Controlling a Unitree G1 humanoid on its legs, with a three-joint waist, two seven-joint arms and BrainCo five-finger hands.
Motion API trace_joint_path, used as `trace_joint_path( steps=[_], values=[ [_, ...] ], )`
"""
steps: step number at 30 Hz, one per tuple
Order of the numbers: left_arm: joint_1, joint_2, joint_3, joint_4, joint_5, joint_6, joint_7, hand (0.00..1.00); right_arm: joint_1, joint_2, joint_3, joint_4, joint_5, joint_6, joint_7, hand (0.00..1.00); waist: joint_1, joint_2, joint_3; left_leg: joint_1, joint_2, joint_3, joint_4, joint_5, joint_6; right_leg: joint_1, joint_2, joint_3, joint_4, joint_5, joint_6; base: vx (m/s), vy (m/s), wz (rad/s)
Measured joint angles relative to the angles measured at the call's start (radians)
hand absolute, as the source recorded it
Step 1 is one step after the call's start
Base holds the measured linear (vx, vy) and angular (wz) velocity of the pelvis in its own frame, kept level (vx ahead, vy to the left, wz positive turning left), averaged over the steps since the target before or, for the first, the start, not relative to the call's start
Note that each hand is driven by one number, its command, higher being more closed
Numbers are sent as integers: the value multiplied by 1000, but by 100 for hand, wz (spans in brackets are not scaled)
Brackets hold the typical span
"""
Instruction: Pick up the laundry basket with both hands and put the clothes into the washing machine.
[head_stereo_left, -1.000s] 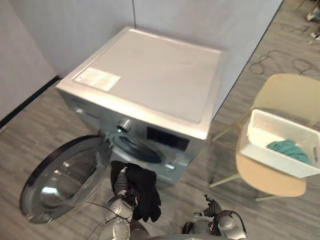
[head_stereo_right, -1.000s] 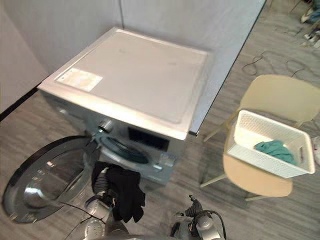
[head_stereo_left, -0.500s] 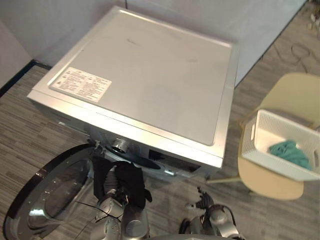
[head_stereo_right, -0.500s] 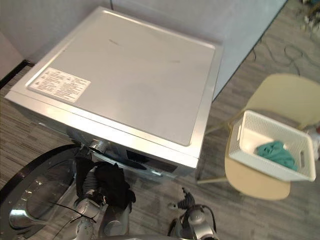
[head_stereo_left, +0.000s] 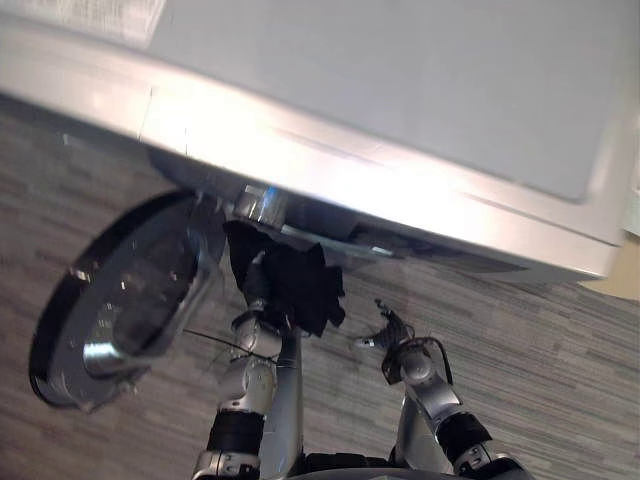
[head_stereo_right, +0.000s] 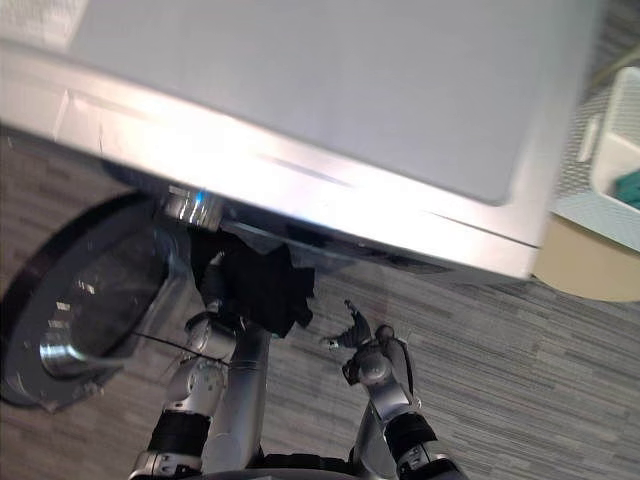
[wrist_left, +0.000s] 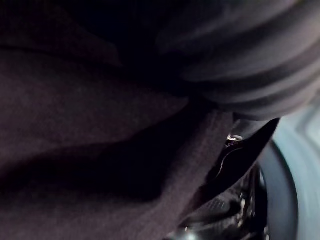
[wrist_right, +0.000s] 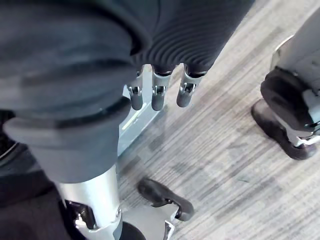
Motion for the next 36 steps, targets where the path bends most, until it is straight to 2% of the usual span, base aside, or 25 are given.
trace_joint_path(
  steps=[2, 4, 7, 9, 12, 15, 16, 19, 20, 22, 23, 24, 25, 26, 29, 31, 32, 33, 36],
  values=[
    [-47, -8, 55, -55, -2, -21, 54, 100, -3, 4, -26, -48, -22, 7, -17, 0, 4, -16, 10, -114, 37, 3, 100, 6, 5, -95, -11, 7, 140, -68, -9, -141, -196, 42],
    [-90, -7, 89, -67, -6, -29, 85, 100, -3, 7, -68, -84, -31, 9, -38, 0, 4, -21, 13, -185, 54, 4, 162, 13, 13, -167, -12, 24, 216, -96, -11, -121, -119, -7],
    [-216, 9, 160, -109, -22, -46, 153, 100, -3, 10, -161, -194, -25, 9, -92, 0, -3, -31, 19, -336, 75, 3, 253, 12, 26, -342, -10, 72, 331, -113, -19, -124, -51, -24],
    [-292, 49, 174, -138, -22, -58, 184, 100, -3, 19, -211, -278, 5, 9, -124, 0, -27, -32, 20, -428, 84, -4, 313, 6, 31, -434, -10, 94, 402, -128, -19, -116, -39, -15],
    [-375, 99, 174, -172, -22, -66, 214, 100, -1, 32, -245, -388, 11, -3, -149, 0, -38, -32, 20, -512, 104, -1, 349, 2, 31, -530, -2, 116, 440, -134, -28, -113, -22, -22],
    [-427, 130, 175, -178, -21, -73, 237, 100, 4, 61, -243, -405, 11, -5, -151, 0, -48, -35, 18, -527, 116, 5, 355, 2, 31, -553, 9, 129, 447, -135, -31, -108, -34, -12],
    [-465, 158, 173, -176, -22, -76, 243, 100, 12, 83, -241, -416, 10, -9, -150, 0, -48, -49, 9, -534, 129, 25, 339, 4, 29, -579, 13, 142, 442, -133, -40, -113, -63, -13],
    [-563, 227, 164, -173, -44, -85, 261, 100, 24, 109, -234, -417, 10, -21, -145, 0, -57, -70, -13, -553, 166, 60, 300, 16, 9, -614, 29, 150, 418, -131, -44, -107, -105, -8],
    [-591, 247, 148, -170, -80, -86, 269, 100, 29, 112, -237, -419, 10, -24, -143, 0, -62, -70, -22, -566, 183, 63, 305, 18, 5, -624, 33, 141, 401, -123, -59, -46, -24, -16],
    [-628, 257, 123, -167, -110, -94, 284, 100, 42, 109, -242, -425, 10, -31, -140, 0, -62, -80, -29, -577, 192, 70, 290, 28, 7, -641, 46, 141, 401, -118, -60, -78, -37, -11],
    [-681, 262, 107, -165, -120, -94, 291, 100, 40, 113, -247, -426, 10, -36, -138, 0, -81, -85, -31, -586, 198, 92, 281, 33, -3, -661, 40, 149, 374, -112, -72, -86, -29, 11],
    [-692, 265, 102, -165, -122, -94, 294, 100, 41, 114, -247, -425, 10, -39, -136, 0, -82, -86, -33, -593, 201, 89, 305, 29, -8, -660, 39, 146, 371, -108, -79, -8, 77, -17],
    [-786, 303, 45, -159, -145, -111, 303, 100, 63, 103, -246, -462, 11, -51, -122, 0, -70, -83, -20, -571, 200, -1, 442, -106, 7, -686, 49, 137, 379, -92, -59, 4, 113, -27],
    [-840, 325, 21, -144, -155, -111, 303, 100, 55, 105, -248, -464, 11, -53, -121, 0, -80, -89, -9, -587, 187, 5, 437, -102, 34, -703, 45, 134, 374, -74, -56, -39, 92, -15],
    [-1026, 381, -68, -128, -258, -119, 301, 100, 28, 109, -251, -457, 14, -42, -118, 0, -94, -89, 18, -647, 196, 64, 352, -59, 12, -781, 37, 137, 318, -1, -63, -114, -11, 25],
    [-1024, 390, -86, -138, -312, -142, 302, 100, 27, 109, -253, -454, 19, -41, -119, 0, -93, -88, 18, -642, 202, 86, 332, -34, 11, -790, 31, 143, 299, 43, -59, -88, -14, 0],
    [-1015, 392, -108, -166, -336, -155, 303, 100, 27, 109, -256, -455, 24, -39, -121, 0, -93, -88, 18, -637, 203, 87, 326, -10, 34, -787, 33, 141, 289, 66, -61, -82, -5, -15],
    [-1010, 388, -127, -186, -336, -159, 303, 100, 27, 109, -261, -455, 24, -39, -121, 0, -92, -88, 18, -633, 203, 89, 323, -8, 36, -786, 33, 142, 286, 69, -61, -53, -7, -8],
    [-951, 331, -232, -290, -334, -184, 297, 100, 27, 108, -288, -456, 30, -33, -128, 0, -82, -88, 18, -593, 211, 120, 294, 7, 59, -767, 35, 151, 262, 89, -55, -33, -26, -3]
  ],
)
